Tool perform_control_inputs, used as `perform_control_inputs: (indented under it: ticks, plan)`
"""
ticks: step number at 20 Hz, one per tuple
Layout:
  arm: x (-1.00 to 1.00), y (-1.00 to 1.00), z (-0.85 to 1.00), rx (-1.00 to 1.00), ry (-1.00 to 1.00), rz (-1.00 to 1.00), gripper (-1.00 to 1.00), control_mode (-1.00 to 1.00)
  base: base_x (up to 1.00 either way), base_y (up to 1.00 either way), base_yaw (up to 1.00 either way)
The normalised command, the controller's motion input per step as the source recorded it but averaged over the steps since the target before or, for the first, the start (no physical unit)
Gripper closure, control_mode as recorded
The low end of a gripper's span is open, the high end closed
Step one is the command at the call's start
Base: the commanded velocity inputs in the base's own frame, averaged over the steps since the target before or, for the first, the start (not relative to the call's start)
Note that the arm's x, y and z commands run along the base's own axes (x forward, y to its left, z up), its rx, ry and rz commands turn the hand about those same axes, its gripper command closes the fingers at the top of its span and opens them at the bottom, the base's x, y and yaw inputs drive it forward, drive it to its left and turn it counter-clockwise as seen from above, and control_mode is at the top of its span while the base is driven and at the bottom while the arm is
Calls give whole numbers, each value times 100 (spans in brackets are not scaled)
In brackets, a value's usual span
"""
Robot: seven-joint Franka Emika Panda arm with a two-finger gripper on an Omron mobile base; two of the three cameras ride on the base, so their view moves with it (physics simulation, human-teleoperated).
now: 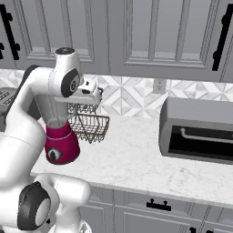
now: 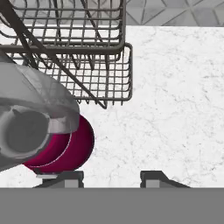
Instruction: Close the lid blender by securely placing the lid on top.
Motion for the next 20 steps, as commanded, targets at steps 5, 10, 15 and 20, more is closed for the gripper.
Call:
perform_control_inputs:
  ticks: [5,10,15,20]
  plan:
    - [-47,-1,0,0,-3,5,-100,-100,0,0,0]
    - [-90,24,0,-16,-19,23,-100,-100,0,0,0]
    - [-94,72,0,-33,-14,15,-100,-100,0,0,0]
    - [-43,100,-9,-28,0,3,-100,-100,0,0,0]
